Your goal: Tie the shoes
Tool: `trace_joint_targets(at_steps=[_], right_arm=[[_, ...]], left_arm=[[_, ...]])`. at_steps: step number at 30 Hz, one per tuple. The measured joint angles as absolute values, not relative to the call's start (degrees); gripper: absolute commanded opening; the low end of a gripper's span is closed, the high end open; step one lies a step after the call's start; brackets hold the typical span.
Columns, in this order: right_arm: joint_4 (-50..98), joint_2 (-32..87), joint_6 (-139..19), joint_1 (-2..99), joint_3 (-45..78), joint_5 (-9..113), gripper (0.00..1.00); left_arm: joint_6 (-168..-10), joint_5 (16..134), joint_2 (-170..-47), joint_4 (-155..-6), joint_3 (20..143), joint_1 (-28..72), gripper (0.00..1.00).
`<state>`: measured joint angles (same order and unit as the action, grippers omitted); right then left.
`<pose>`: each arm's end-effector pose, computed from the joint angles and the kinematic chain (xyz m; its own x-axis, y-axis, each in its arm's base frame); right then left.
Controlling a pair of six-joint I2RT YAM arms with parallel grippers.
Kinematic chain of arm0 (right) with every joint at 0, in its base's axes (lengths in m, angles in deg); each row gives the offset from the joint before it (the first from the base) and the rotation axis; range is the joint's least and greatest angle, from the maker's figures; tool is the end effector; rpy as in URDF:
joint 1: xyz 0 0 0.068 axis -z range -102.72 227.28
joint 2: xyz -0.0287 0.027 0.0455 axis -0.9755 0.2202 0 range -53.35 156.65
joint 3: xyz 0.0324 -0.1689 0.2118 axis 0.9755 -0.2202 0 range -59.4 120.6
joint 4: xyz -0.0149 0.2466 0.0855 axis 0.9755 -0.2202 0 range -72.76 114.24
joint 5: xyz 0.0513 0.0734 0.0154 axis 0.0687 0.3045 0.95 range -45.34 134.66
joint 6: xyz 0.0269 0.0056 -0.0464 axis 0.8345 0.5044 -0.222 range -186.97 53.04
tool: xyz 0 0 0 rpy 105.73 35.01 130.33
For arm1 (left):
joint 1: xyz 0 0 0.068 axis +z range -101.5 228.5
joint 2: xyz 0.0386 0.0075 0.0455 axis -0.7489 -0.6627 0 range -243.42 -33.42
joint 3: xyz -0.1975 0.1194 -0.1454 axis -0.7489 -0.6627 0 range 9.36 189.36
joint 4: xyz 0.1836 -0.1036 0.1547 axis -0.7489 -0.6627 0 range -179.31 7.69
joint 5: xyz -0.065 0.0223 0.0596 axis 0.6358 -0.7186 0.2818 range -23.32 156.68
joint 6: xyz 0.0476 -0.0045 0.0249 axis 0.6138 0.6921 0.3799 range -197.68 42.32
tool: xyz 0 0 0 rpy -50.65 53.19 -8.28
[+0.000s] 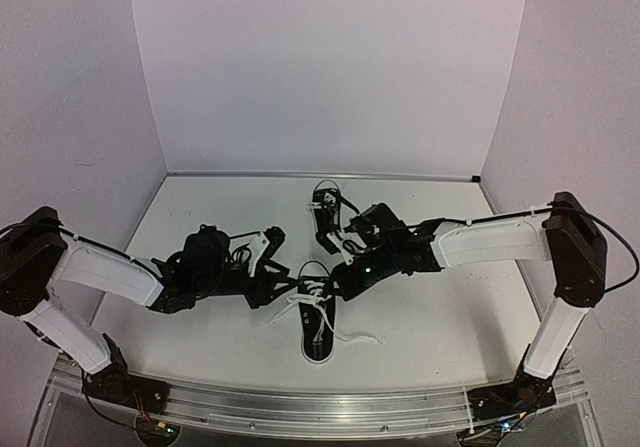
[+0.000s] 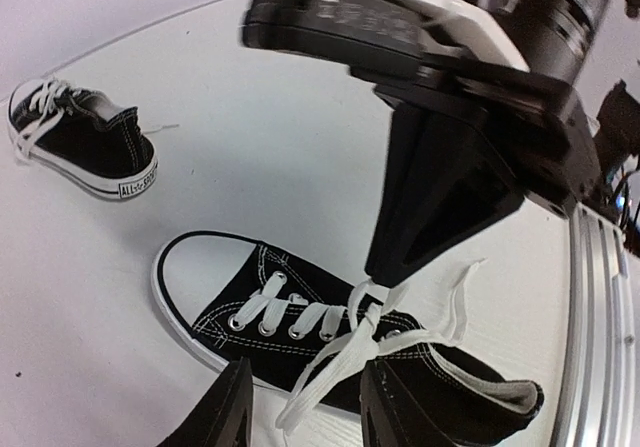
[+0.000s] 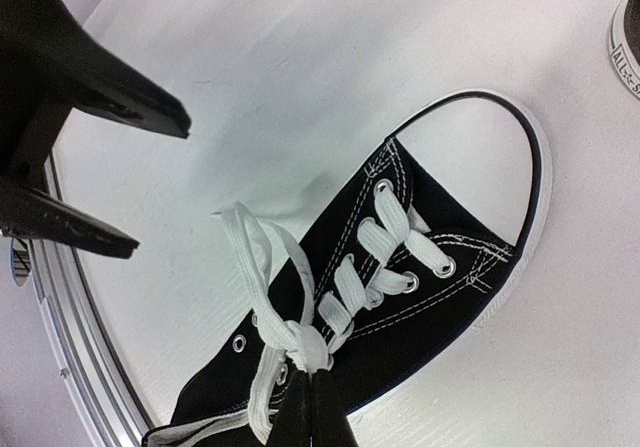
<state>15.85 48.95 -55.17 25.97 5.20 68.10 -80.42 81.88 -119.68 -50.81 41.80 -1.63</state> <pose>0.2268 0.3060 0.1923 -0.6224 -0.4773 -0.6203 -0.7778 0.4656 0.4222 0.1827 -0.2331 0.1734 -0.2861 0.2704 -0.9193 0.8834 0.4460 -0.1437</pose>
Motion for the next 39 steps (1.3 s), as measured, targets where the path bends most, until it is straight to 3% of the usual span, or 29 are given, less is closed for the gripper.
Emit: trace_joint_targets(at_steps=[8,18,39], right_arm=[[16.02,48.95,-55.04,25.97,5.20,68.23,0.00],[16.07,49.02,-54.77,25.97,5.20,68.56,0.00],[16.10,49.71,-54.41,25.97,5.20,69.48,0.00]], left_arm=[[-61.32,77.92,-116.91,-54.15,39.55,-10.90,0.35],[-46.68,73.54,-122.35,-56.58,43.04,-13.76,0.27],[-40.04,70.97,-130.01,-56.92,49.52,-14.83,0.25]])
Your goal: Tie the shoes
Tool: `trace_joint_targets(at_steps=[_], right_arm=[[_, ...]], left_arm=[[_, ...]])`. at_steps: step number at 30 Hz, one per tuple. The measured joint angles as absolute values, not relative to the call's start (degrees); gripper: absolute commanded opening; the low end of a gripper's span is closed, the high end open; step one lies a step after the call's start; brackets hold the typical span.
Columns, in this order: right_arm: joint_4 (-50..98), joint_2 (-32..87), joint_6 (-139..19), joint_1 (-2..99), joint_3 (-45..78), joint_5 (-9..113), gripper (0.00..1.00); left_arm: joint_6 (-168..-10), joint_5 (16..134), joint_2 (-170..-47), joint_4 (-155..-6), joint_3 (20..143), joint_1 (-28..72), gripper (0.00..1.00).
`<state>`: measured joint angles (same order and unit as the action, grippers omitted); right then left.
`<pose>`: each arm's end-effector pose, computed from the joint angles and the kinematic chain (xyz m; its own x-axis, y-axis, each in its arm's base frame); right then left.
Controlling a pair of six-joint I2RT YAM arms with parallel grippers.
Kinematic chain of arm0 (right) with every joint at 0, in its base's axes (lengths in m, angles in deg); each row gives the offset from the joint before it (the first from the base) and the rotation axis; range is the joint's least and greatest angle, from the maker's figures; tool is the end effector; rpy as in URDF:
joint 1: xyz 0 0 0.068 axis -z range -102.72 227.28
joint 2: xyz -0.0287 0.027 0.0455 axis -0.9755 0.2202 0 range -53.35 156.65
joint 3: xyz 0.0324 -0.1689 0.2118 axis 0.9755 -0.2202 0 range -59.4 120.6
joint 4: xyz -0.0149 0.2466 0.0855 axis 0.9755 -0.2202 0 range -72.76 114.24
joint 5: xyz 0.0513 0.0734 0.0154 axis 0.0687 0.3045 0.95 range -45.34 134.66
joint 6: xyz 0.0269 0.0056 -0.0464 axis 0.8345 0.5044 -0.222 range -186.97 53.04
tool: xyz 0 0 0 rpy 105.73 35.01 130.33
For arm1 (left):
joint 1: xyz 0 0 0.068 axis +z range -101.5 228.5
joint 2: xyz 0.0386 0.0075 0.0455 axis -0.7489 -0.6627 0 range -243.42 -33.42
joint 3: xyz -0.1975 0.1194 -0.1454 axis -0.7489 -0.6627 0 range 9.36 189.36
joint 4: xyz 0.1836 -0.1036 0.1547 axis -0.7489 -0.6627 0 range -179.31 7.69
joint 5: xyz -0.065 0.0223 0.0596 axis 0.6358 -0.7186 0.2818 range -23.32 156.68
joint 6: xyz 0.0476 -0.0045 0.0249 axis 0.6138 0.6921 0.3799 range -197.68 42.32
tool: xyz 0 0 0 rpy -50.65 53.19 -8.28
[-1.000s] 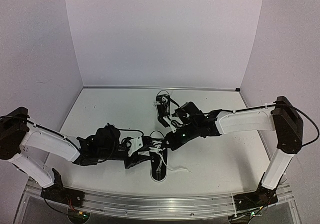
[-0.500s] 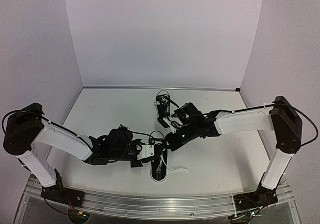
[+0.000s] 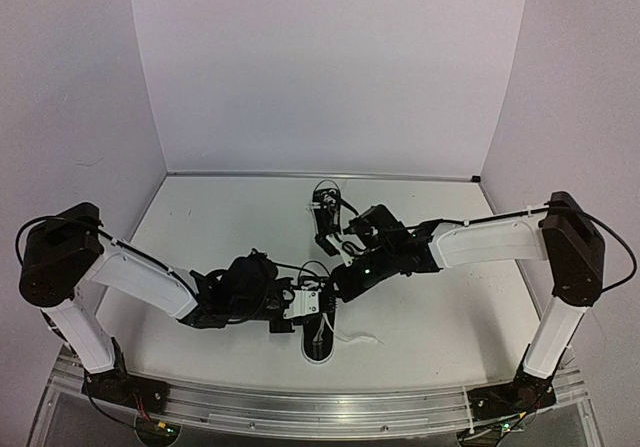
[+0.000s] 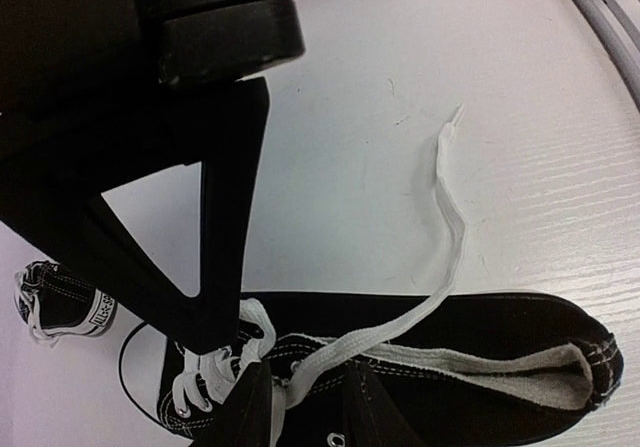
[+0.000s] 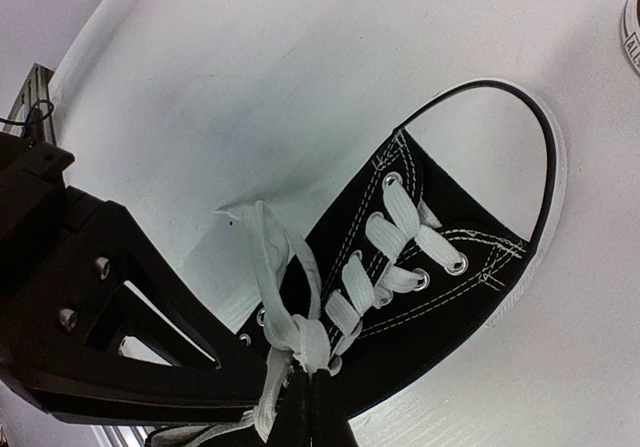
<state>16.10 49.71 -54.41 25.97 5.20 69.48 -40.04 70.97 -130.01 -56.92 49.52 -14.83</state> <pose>0.2269 0.3074 0.1881 -0.6365 -0.4792 -0.6044 -0.7688 0.4574 0.4470 0.1456 -0.2956 0.1483 0.3784 0.6032 -0.7021 0.8698 0.0278 0.4927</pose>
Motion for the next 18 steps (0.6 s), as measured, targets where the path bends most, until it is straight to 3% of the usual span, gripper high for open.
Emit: trace_joint_targets(at_steps=[18], right_arm=[[16.10,49.71,-54.36,25.97,5.20,69.61,0.00]], left_arm=[[-38.81,70.53,-132.18,-59.64,50.66,-15.38,0.22]])
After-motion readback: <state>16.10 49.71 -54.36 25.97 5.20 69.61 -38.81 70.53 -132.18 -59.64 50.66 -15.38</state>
